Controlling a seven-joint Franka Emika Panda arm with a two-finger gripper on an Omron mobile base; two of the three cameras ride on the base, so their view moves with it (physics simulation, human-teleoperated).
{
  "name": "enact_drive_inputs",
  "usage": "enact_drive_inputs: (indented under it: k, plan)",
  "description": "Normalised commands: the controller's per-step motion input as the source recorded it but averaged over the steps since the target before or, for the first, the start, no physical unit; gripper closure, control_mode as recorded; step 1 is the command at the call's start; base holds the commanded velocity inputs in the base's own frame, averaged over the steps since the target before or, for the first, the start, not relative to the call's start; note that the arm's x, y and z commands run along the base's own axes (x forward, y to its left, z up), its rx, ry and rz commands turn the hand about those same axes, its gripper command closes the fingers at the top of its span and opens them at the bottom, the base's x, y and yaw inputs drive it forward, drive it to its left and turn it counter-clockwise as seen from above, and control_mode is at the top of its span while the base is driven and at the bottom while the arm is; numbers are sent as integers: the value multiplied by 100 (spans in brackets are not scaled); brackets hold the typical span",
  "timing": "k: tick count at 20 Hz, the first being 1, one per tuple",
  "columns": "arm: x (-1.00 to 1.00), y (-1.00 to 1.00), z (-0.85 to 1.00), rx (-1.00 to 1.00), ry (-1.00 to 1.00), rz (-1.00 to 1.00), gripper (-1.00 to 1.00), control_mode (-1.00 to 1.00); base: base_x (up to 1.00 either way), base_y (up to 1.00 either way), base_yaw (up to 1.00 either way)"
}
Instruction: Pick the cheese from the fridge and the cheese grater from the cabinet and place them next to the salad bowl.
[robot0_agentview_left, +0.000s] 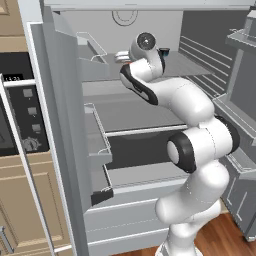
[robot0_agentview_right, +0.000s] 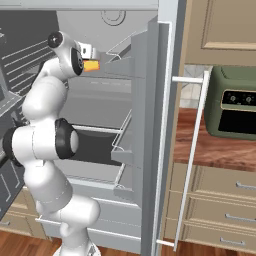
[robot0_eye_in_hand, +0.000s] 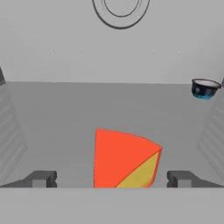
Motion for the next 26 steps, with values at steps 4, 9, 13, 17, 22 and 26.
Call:
enact_drive_inputs:
  k: [4, 9, 13, 17, 22, 26]
  plan:
    - [-4, 0, -6, 4, 8, -1, -100, -100, 0, 0, 0]
    - [-1, 0, -8, 6, 4, 0, -100, -100, 0, 0, 0]
    - [7, 0, -13, 5, 2, 0, -100, -100, 0, 0, 0]
    - [17, 0, -8, 1, 0, 0, -100, -100, 0, 0, 0]
    - [22, 0, -10, 0, 0, 0, -100, -100, 0, 0, 0]
    - [23, 1, 0, 0, 0, 0, -100, -100, 0, 0, 0]
